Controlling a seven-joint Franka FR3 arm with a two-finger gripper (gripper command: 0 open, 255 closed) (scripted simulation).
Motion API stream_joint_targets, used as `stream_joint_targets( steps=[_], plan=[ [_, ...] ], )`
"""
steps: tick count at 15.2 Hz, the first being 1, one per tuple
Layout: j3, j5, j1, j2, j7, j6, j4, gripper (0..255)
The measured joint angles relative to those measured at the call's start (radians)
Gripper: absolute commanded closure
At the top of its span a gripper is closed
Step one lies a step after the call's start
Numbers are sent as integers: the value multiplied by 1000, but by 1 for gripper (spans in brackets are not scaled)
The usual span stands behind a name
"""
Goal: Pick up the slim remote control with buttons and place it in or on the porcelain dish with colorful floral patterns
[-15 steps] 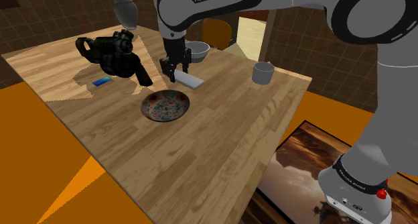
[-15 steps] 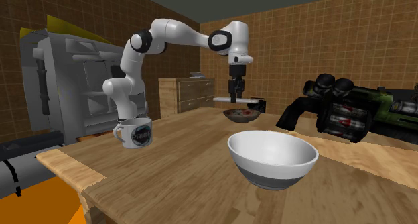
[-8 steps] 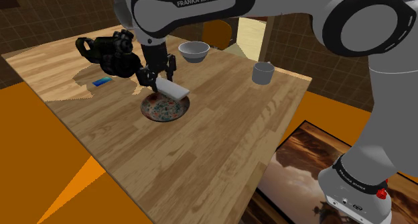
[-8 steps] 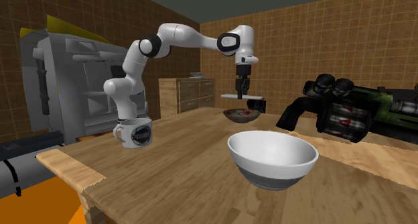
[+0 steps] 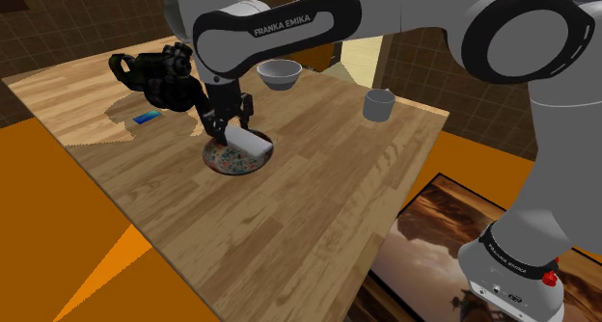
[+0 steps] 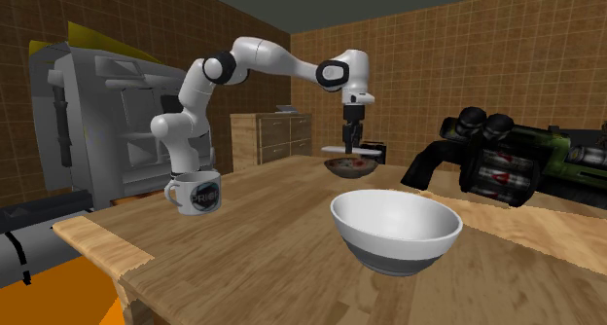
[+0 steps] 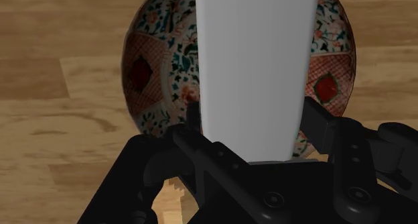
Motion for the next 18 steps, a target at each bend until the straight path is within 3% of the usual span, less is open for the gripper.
stream_joint_targets(
  steps=[6,12,13,18],
  plan=[
    [-2,-4,-2,15,4,72,-58,255],
    [-3,-5,-3,16,4,81,-64,255],
    [-3,-4,-3,16,4,81,-64,0],
    [-3,-4,-3,16,4,81,-64,0]
  ],
)
